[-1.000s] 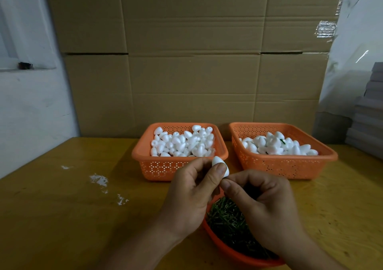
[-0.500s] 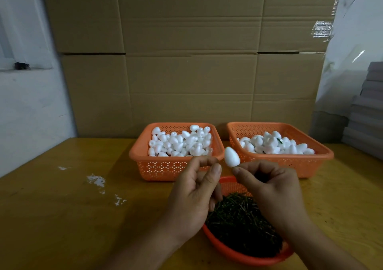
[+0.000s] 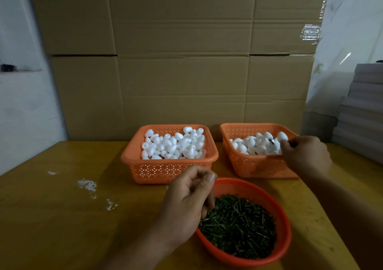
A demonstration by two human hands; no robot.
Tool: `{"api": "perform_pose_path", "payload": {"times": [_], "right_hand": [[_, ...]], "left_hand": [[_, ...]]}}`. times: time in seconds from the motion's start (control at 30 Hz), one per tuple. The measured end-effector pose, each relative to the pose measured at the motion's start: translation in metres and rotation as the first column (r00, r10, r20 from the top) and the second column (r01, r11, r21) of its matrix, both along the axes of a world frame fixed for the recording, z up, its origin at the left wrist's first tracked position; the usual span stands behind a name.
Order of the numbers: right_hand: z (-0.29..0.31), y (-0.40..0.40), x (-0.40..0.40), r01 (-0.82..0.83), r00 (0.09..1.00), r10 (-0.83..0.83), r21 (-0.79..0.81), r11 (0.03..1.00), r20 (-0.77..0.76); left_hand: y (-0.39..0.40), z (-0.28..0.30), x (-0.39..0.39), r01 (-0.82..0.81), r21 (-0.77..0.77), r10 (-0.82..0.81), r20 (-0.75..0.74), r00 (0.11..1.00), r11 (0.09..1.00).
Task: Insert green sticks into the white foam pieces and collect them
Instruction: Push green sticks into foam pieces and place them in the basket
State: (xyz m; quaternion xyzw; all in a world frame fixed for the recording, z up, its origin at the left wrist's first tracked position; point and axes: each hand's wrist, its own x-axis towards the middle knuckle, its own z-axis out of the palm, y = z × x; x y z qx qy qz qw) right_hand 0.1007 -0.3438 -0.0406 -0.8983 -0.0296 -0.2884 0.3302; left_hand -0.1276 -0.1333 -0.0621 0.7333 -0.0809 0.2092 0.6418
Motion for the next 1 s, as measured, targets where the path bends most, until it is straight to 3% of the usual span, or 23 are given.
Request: {"api": "perform_pose_path", "payload": {"times": [0.1,0.37,0.8,1.0], "right_hand": [[0.003,-0.003,0.016,0.064,0.996,-0.069,-0.091,0.994,-0.049],[0.012,0.011,0.022,0.022,0.990,-0.051,-0.205,0.978,-0.133],[0.012,0.004,-0.001,-0.038,0.999,0.039,0.068,0.997,-0.007],[0.017,0.018,-0.047,-0.276,0.960,0.278,0.255,0.927,0.029]], "left_hand": [[0.000,0.000,0.000,0.008,0.008,-0.008,-0.004,1.000,1.000],[-0.002,0.000,-0.002,0.028,0.012,-0.028,-0.037,0.999,1.000],[0.000,-0.007,0.001,-0.046,0.074,0.047,-0.012,0.999,0.996],[0.001,-0.004,0.003,-0.132,0.103,0.131,0.013,0.991,0.986]]}}
